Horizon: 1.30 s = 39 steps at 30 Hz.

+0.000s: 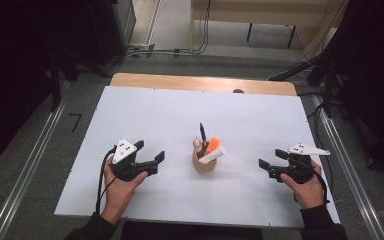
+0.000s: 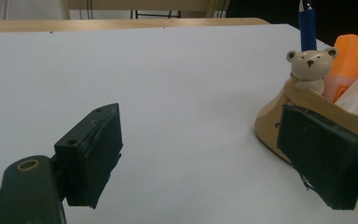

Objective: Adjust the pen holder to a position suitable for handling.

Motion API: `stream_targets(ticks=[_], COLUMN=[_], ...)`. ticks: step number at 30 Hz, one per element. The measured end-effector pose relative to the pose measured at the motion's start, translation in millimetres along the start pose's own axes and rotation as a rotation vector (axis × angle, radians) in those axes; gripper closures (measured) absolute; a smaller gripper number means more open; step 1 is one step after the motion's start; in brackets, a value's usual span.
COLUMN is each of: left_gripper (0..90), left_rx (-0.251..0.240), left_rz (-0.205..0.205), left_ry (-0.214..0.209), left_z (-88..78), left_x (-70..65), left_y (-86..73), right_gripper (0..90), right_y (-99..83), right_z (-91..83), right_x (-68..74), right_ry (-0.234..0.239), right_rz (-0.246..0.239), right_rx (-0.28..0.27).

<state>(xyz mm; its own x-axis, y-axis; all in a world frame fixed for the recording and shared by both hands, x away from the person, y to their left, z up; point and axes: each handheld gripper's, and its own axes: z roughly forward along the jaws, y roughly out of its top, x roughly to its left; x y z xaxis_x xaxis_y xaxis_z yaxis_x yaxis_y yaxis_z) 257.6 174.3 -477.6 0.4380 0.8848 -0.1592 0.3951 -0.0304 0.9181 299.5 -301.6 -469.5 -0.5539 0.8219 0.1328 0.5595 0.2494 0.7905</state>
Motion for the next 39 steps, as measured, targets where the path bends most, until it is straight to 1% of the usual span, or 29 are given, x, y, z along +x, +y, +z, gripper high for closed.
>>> stream_targets(ticks=[12, 19, 27, 39], left_gripper=[15.0, 15.0, 15.0, 15.0], left_rx=[-0.007, 0.006, 0.004, 0.004], left_rz=[-0.015, -0.019, -0.026, -0.039], left_ry=[0.039, 0.061, 0.088, 0.121], left_z=[-9.2, -15.1, -22.1, -29.5], left_x=[12.7, 20.7, 29.4, 38.8], left_y=[-2.1, -4.8, -6.7, -10.7], right_gripper=[17.0, 16.9, 17.0, 16.9], right_y=[-3.9, -5.9, -8.1, -12.0], right_z=[-4.2, -7.0, -9.0, -12.4], right_x=[-4.1, -6.6, -8.1, -11.8], right_ry=[-0.022, -0.034, -0.043, -0.06], right_rz=[0.008, 0.016, 0.02, 0.028], right_rx=[-0.002, 0.0, 0.001, 0.003])
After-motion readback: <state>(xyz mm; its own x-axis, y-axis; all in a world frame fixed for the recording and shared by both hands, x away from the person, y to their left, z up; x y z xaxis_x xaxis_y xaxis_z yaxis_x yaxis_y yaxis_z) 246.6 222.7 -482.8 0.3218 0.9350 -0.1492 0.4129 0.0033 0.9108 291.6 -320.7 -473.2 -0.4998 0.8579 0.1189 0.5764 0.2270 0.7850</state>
